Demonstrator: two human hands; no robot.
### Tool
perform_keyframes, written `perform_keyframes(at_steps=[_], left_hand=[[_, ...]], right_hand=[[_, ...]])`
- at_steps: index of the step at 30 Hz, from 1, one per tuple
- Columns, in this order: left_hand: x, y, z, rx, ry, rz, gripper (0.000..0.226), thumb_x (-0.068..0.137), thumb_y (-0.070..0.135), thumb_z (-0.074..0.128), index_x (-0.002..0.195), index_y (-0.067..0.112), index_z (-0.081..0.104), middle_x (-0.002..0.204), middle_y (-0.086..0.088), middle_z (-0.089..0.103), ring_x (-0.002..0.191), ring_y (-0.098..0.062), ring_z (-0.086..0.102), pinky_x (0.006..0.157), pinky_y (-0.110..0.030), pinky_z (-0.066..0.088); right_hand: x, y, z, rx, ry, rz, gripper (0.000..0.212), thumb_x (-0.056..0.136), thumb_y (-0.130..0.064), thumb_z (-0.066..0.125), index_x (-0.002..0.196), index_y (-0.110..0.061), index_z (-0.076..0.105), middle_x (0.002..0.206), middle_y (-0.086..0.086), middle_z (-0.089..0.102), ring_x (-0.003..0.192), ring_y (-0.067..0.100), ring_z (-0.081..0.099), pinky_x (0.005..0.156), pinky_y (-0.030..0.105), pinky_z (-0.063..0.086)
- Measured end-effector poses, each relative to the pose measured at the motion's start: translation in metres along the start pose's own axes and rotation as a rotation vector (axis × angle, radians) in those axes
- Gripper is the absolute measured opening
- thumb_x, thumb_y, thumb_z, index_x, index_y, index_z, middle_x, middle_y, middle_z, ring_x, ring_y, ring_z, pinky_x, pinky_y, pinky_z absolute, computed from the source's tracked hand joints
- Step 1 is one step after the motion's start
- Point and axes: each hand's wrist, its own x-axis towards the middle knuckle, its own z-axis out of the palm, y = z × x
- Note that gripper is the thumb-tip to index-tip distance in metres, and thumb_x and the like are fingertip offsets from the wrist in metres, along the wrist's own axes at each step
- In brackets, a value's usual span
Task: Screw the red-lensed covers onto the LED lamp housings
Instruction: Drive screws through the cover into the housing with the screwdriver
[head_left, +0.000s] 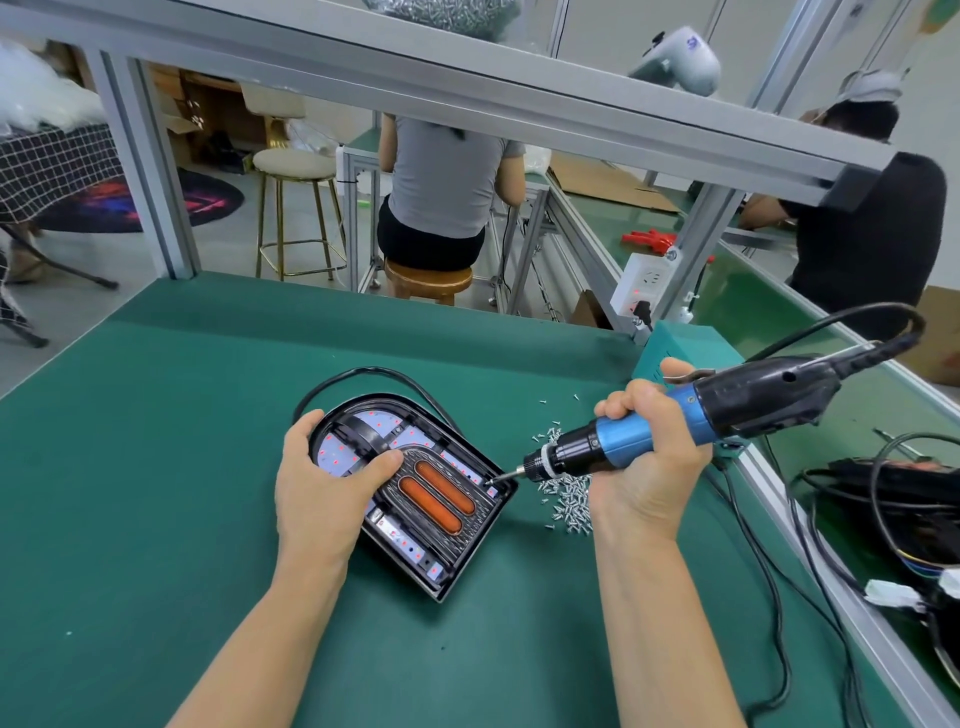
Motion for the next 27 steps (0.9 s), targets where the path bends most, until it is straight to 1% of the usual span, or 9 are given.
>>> perform_keyframes(at_steps=[3, 7, 11, 16, 18, 20, 23, 25, 27], left_hand=[[0.001, -0.002, 0.000, 0.007, 0.004, 0.004, 0.074, 0.061, 0.014, 0.088, 0.120, 0.035, 0.047, 0.111, 0.019, 0.057, 0.105, -0.008, 0.057, 0.090, -0.026, 0.042], [0.002, -0.002, 0.001, 0.013, 0.003, 0.013, 0.079, 0.061, 0.016, 0.088, 0.127, 0.030, 0.047, 0.114, 0.016, 0.058, 0.104, -0.005, 0.057, 0.087, -0.023, 0.041], [0.002, -0.003, 0.002, 0.020, 0.009, 0.022, 0.077, 0.060, 0.018, 0.088, 0.122, 0.036, 0.047, 0.107, 0.027, 0.056, 0.099, 0.009, 0.054, 0.083, -0.017, 0.039], [0.001, -0.002, 0.004, 0.014, 0.005, 0.028, 0.077, 0.060, 0.017, 0.088, 0.123, 0.036, 0.047, 0.106, 0.031, 0.055, 0.099, 0.014, 0.052, 0.081, -0.015, 0.038], [0.002, -0.001, 0.005, 0.015, 0.004, 0.031, 0.077, 0.060, 0.016, 0.088, 0.123, 0.035, 0.047, 0.106, 0.030, 0.055, 0.099, 0.012, 0.052, 0.083, -0.018, 0.039], [0.002, -0.001, 0.006, 0.006, 0.012, 0.025, 0.078, 0.060, 0.013, 0.088, 0.123, 0.033, 0.047, 0.105, 0.028, 0.055, 0.096, 0.012, 0.053, 0.081, -0.017, 0.040], [0.003, -0.002, 0.008, -0.066, 0.057, -0.031, 0.085, 0.060, 0.008, 0.088, 0.131, 0.025, 0.044, 0.106, 0.021, 0.054, 0.091, 0.013, 0.053, 0.079, -0.015, 0.040], [0.004, -0.004, 0.008, -0.135, 0.081, -0.090, 0.090, 0.061, 0.004, 0.087, 0.135, 0.021, 0.040, 0.105, 0.017, 0.054, 0.089, 0.011, 0.054, 0.081, -0.019, 0.043], [0.005, -0.006, 0.008, -0.178, 0.078, -0.128, 0.089, 0.061, 0.000, 0.085, 0.135, 0.019, 0.040, 0.102, 0.016, 0.056, 0.087, 0.006, 0.058, 0.082, -0.023, 0.047]], right_hand=[[0.000, 0.000, 0.001, -0.024, -0.026, -0.008, 0.028, 0.073, 0.003, 0.056, 0.094, -0.015, 0.054, 0.060, -0.002, 0.051, 0.051, 0.015, 0.050, 0.058, 0.026, 0.046], [-0.001, 0.001, 0.001, -0.040, -0.039, -0.006, 0.028, 0.073, 0.003, 0.055, 0.094, -0.015, 0.054, 0.059, -0.003, 0.051, 0.050, 0.015, 0.050, 0.057, 0.027, 0.046], [-0.001, 0.003, 0.001, -0.064, -0.053, -0.009, 0.028, 0.073, 0.003, 0.055, 0.095, -0.015, 0.053, 0.059, -0.003, 0.051, 0.051, 0.016, 0.050, 0.058, 0.027, 0.046], [-0.001, 0.005, 0.006, -0.096, -0.109, -0.023, 0.029, 0.071, 0.004, 0.055, 0.092, -0.017, 0.055, 0.056, -0.003, 0.051, 0.050, 0.017, 0.050, 0.057, 0.027, 0.045], [0.000, 0.005, 0.008, -0.108, -0.140, -0.016, 0.030, 0.070, 0.003, 0.056, 0.091, -0.018, 0.057, 0.056, -0.002, 0.052, 0.051, 0.017, 0.050, 0.057, 0.025, 0.045], [0.001, 0.005, 0.010, -0.116, -0.165, 0.004, 0.029, 0.068, 0.001, 0.058, 0.089, -0.020, 0.059, 0.056, -0.002, 0.052, 0.051, 0.018, 0.050, 0.057, 0.026, 0.044], [0.003, 0.005, 0.013, -0.155, -0.223, 0.039, 0.030, 0.066, -0.002, 0.061, 0.089, -0.020, 0.059, 0.057, -0.002, 0.052, 0.054, 0.019, 0.050, 0.059, 0.029, 0.044], [0.004, 0.005, 0.016, -0.177, -0.294, 0.068, 0.030, 0.066, -0.002, 0.061, 0.090, -0.021, 0.060, 0.059, -0.002, 0.052, 0.056, 0.019, 0.050, 0.062, 0.029, 0.045], [0.007, 0.003, 0.018, -0.194, -0.367, 0.096, 0.031, 0.067, -0.002, 0.062, 0.086, -0.027, 0.064, 0.061, -0.002, 0.054, 0.059, 0.019, 0.052, 0.066, 0.028, 0.046]])
